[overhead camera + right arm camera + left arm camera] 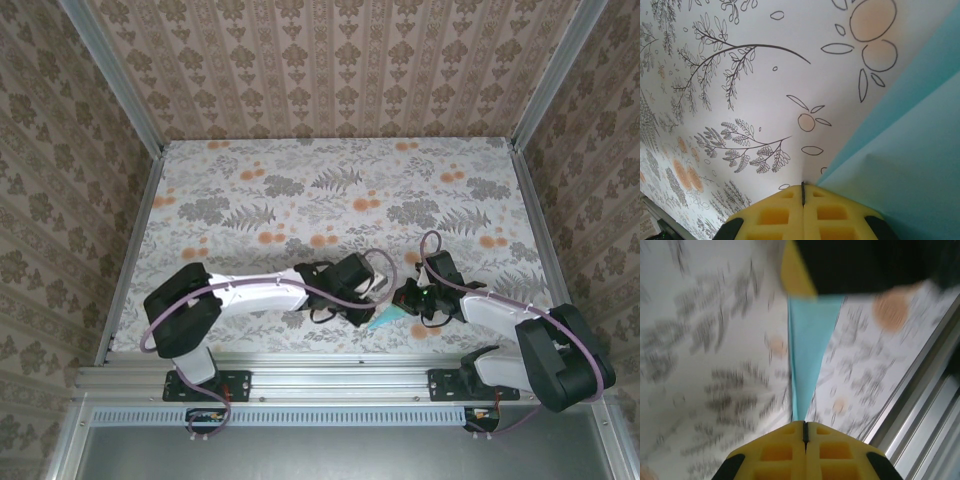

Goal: Fold a paper plane with a square sheet of paper (pick it up from the middle)
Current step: Fold the wing for the fifth time at the center of the table.

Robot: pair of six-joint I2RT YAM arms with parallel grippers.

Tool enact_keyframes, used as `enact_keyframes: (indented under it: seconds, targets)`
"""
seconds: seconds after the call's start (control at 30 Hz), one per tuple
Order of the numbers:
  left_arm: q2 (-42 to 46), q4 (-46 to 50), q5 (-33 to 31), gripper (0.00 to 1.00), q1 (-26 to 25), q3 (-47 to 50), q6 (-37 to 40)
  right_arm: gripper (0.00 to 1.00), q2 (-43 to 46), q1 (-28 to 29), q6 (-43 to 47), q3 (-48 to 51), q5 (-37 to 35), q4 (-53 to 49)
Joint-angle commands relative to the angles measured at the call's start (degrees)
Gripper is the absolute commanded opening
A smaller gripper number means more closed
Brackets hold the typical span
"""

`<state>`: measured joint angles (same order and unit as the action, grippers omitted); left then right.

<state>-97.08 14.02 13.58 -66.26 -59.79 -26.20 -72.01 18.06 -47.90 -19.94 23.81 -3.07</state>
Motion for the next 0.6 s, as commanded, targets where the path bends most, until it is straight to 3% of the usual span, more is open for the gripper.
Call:
enact_keyframes:
  seconds: [0.0, 0.33, 0.57]
  targets:
    - [-3.81, -7.39, 3.79, 0.00, 0.95, -2.56, -2.77, 0.00, -2.83, 0.17, 1.19, 2.45, -7.03, -7.74]
    - [-12.24, -16.59, 11.71, 0.00, 1.31, -2.50, -5.08, 0.00, -2.61, 0.07, 0.75, 2.54, -7.64, -7.64]
    - [-13.90, -15.48, 11.84, 0.00, 1.82, 1.43, -4.74, 0.00, -2.20, 0.05, 0.61, 2.58, -7.77, -7.78]
